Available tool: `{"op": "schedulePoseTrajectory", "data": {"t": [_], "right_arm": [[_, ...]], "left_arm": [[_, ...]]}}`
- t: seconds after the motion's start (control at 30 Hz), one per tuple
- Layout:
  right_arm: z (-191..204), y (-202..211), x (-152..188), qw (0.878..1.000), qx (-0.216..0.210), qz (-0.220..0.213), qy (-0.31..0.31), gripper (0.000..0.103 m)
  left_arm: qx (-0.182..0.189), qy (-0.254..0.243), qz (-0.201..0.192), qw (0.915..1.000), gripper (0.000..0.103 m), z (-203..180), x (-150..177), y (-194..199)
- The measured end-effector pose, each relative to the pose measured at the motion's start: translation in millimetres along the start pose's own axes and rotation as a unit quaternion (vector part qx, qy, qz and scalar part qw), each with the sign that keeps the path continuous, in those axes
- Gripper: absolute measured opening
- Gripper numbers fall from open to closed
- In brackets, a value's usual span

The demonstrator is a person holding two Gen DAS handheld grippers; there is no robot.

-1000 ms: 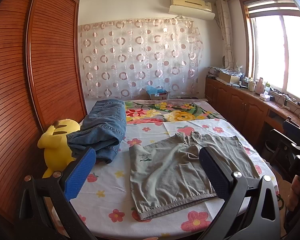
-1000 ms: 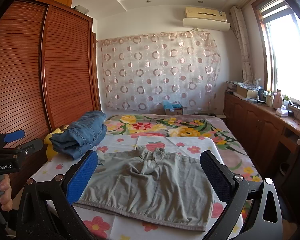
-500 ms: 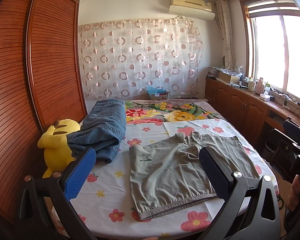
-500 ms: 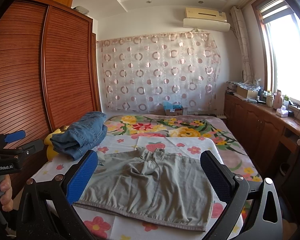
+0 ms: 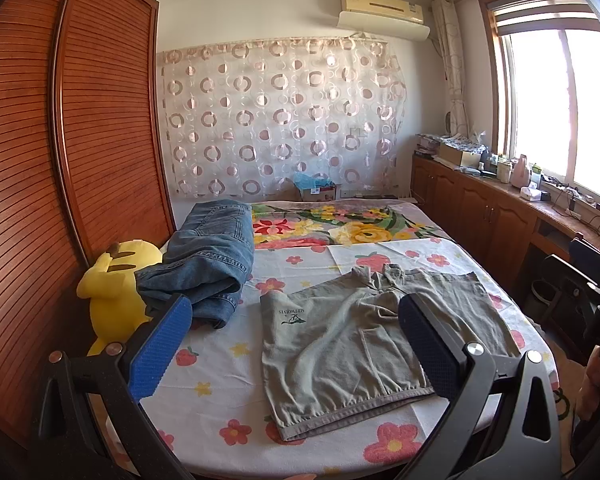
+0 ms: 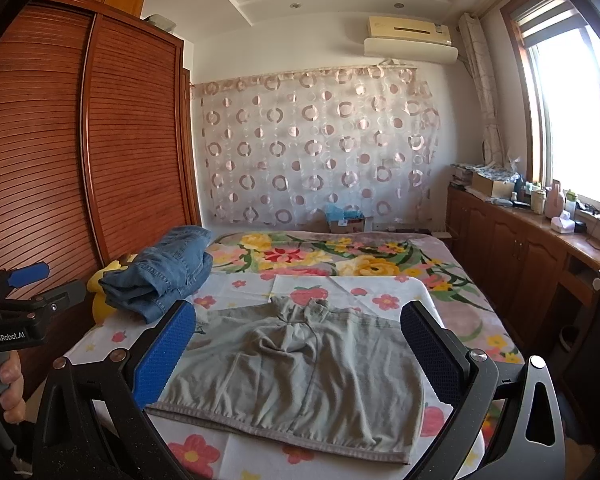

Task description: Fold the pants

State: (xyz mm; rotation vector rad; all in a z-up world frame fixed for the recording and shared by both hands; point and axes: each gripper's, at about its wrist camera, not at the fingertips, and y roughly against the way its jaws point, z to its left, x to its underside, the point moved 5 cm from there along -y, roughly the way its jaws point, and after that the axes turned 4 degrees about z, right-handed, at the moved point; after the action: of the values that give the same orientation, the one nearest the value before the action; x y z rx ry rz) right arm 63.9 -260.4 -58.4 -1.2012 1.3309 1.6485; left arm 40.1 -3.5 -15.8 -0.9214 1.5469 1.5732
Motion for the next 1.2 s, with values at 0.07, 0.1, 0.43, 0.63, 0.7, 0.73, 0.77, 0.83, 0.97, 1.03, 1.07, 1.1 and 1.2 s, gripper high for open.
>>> {"op": "schedulePoseTrajectory", "data": {"t": [0.07, 0.1, 0.43, 0.63, 0.7, 0.73, 0.77, 0.83, 0.97, 1.03, 1.07, 1.1, 1.2], "right_arm": [[-1, 0, 0, 1.000, 0.000, 0.001, -0.001, 0.102], [-1, 0, 0, 1.000, 0.000, 0.001, -0.001, 0.102], [-1, 0, 0, 1.000, 0.000, 0.001, -0.001, 0.102], [-1, 1, 0, 1.000, 0.000, 0.000, -0.001, 0.102], [-1, 1, -1, 1.000, 0.000, 0.000, -0.001, 0.102], [-1, 1, -1, 1.000, 0.000, 0.000, -0.001, 0.102], [-1, 1, 0, 1.000, -0.001, 0.000, -0.001, 0.102], [-1, 1, -1, 1.000, 0.000, -0.001, -0.002, 0.102], [-2, 1, -1, 1.000, 0.001, -0.001, -0.003, 0.102], [-3, 1, 0, 1.000, 0.002, -0.001, -0.004, 0.102], [-3, 0, 1, 1.000, 0.003, 0.000, -0.005, 0.102], [-4, 0, 1, 1.000, 0.003, 0.000, -0.006, 0.102], [-6, -1, 1, 1.000, 0.006, 0.001, -0.007, 0.102]], "left_arm": [[0.000, 0.000, -0.001, 1.0000, 0.103, 0, 0, 0], [0.000, 0.000, -0.001, 1.0000, 0.103, 0, 0, 0], [0.000, 0.000, -0.001, 1.0000, 0.103, 0, 0, -1], [0.002, 0.000, 0.000, 1.0000, 0.103, -1, 0, 0], [0.003, -0.001, 0.000, 1.0000, 0.103, -3, -2, 3], [0.002, -0.001, -0.001, 1.0000, 0.103, -2, -2, 2], [0.002, -0.001, -0.001, 1.0000, 0.103, -2, -2, 2], [0.002, -0.001, -0.001, 1.0000, 0.103, -2, -2, 3], [0.002, 0.001, 0.000, 1.0000, 0.103, -3, -2, 3], [0.004, 0.001, 0.001, 1.0000, 0.103, -9, -9, 10], [0.003, 0.005, 0.003, 1.0000, 0.103, -10, -11, 11], [0.002, 0.006, 0.003, 1.0000, 0.103, -11, -11, 10], [-0.001, 0.003, -0.005, 1.0000, 0.103, -11, -13, 7]]}}
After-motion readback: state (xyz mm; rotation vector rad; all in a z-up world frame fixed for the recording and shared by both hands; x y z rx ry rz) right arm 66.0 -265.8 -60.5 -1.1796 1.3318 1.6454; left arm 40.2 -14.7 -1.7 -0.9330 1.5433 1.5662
